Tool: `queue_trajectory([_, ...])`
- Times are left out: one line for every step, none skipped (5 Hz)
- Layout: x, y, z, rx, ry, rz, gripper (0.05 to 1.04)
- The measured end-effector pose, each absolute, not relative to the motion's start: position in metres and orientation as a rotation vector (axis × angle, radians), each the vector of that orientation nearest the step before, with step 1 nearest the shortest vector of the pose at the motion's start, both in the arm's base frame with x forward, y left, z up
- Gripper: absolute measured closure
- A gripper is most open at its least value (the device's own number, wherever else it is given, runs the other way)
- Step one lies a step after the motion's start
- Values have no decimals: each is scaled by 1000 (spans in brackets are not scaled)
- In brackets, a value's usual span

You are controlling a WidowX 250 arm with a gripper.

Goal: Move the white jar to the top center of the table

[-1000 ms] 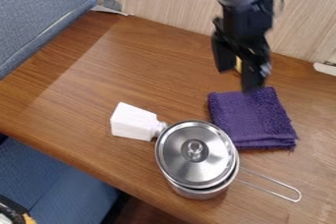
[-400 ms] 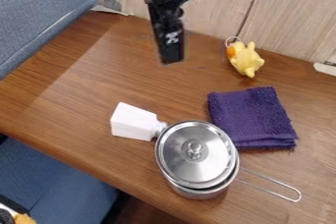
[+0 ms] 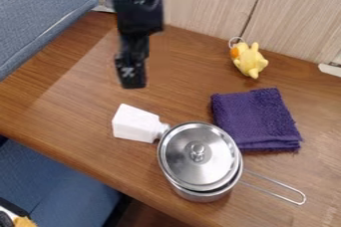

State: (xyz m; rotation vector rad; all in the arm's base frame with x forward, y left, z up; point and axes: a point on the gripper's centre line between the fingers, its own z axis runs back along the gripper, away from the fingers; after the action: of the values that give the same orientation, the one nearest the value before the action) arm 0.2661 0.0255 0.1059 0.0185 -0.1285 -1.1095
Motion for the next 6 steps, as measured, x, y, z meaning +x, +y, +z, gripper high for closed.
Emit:
queue_trajectory([260,34,91,32,-87,-1142,83])
queue_trajectory([260,38,67,28,-40,-1124,83])
queue_trajectory([260,33,52,80,-6,-1127,83])
queue_trajectory([258,31,28,68,38,-1138,83])
queue_trajectory([259,30,12,28,46,-1116,85])
queue_trajectory([264,30,4,15,48,-1107,84])
